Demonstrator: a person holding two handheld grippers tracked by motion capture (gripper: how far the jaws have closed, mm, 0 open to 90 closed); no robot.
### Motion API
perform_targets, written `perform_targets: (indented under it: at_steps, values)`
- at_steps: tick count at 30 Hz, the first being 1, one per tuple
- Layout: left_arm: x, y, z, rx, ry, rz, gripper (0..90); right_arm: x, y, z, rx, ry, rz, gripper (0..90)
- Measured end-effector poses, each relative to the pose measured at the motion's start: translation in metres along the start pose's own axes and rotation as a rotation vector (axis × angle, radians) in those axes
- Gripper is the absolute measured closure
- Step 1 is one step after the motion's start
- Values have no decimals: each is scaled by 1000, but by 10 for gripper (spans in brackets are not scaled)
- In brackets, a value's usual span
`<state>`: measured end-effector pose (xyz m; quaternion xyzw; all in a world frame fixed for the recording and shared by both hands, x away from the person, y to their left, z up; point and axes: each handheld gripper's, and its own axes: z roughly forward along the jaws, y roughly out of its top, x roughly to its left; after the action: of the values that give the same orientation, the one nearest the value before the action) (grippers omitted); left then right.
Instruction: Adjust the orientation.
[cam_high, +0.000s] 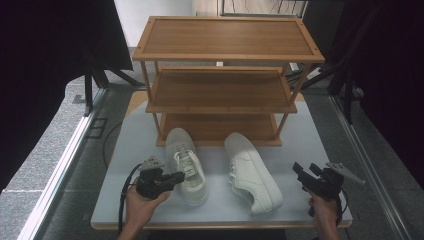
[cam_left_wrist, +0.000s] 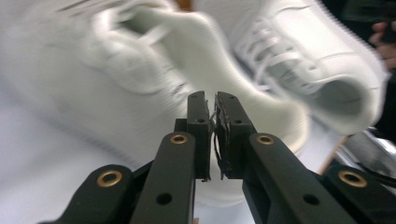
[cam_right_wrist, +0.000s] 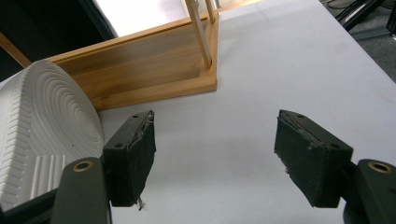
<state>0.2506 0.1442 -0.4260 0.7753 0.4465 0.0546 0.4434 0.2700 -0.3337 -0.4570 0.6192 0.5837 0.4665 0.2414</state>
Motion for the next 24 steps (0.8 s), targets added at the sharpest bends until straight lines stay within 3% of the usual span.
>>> perform_targets:
  at_steps: [1, 3, 6, 8, 9, 16, 24]
  values:
    - [0, 0, 0, 0, 0, 0, 846, 0, 0, 0, 0, 0, 0, 293]
    - [-7, 2, 16, 50, 15, 28, 848, -1, -1, 0, 0, -2, 2, 293]
    - [-3, -2, 30, 111, 28, 16, 855, -2, 0, -1, -6, 0, 5, 293]
    - [0, -5, 32, 100, 18, -4, 883, -2, 0, -2, -9, 0, 4, 293]
    - [2, -5, 30, 99, 6, -15, 883, -3, 1, -3, -9, -1, 5, 293]
    - [10, -11, 16, 132, 37, 13, 900, -3, 1, -4, -16, -7, 10, 294]
    - [30, -22, -11, 133, 27, -19, 900, -4, 0, -4, -17, -22, 11, 296]
